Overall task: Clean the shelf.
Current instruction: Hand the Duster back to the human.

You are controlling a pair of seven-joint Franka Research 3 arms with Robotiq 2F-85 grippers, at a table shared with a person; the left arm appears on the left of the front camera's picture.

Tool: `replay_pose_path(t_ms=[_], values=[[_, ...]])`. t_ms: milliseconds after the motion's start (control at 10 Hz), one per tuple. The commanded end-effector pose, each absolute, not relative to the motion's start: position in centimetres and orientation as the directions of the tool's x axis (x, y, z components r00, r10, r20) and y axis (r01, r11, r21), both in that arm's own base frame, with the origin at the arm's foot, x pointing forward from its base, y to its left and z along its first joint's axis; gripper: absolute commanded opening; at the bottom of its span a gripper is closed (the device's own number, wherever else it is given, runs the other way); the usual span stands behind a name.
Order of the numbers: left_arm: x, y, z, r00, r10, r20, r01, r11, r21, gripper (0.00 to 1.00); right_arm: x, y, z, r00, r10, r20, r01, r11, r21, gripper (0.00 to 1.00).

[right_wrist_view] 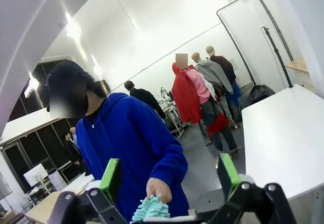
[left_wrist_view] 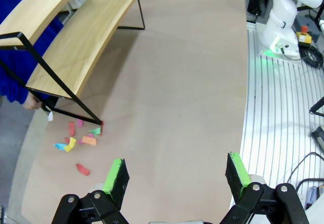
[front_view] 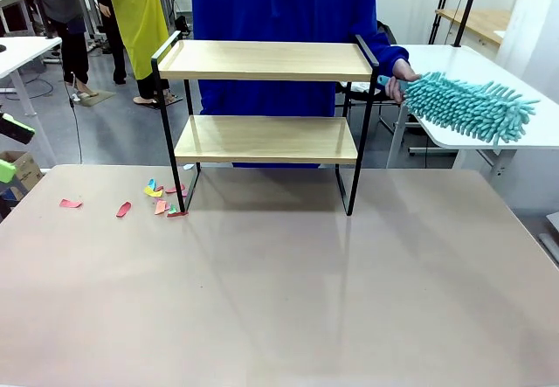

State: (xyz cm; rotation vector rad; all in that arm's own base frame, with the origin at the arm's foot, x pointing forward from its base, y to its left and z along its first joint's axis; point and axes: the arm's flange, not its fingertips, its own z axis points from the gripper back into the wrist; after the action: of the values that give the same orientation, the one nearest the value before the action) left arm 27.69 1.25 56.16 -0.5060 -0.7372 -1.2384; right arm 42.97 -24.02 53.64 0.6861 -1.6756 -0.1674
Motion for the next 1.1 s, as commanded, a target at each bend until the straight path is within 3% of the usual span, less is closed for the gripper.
replay_pose_path(t_ms=[0, 1000], values=[[27.77, 1.23, 56.27, 0.125, -0.639, 0.759, 0.967, 0.249, 0.05, 1.0, 42.75, -23.86, 53.91, -0.072, -0.514, 0.855, -0.347, 0.816, 0.462, 1.0], [27.77, 1.23, 56.27, 0.125, -0.639, 0.759, 0.967, 0.249, 0.05, 1.0, 42.75, -23.86, 53.91, -0.072, -0.514, 0.855, -0.347, 0.816, 0.462, 1.0]])
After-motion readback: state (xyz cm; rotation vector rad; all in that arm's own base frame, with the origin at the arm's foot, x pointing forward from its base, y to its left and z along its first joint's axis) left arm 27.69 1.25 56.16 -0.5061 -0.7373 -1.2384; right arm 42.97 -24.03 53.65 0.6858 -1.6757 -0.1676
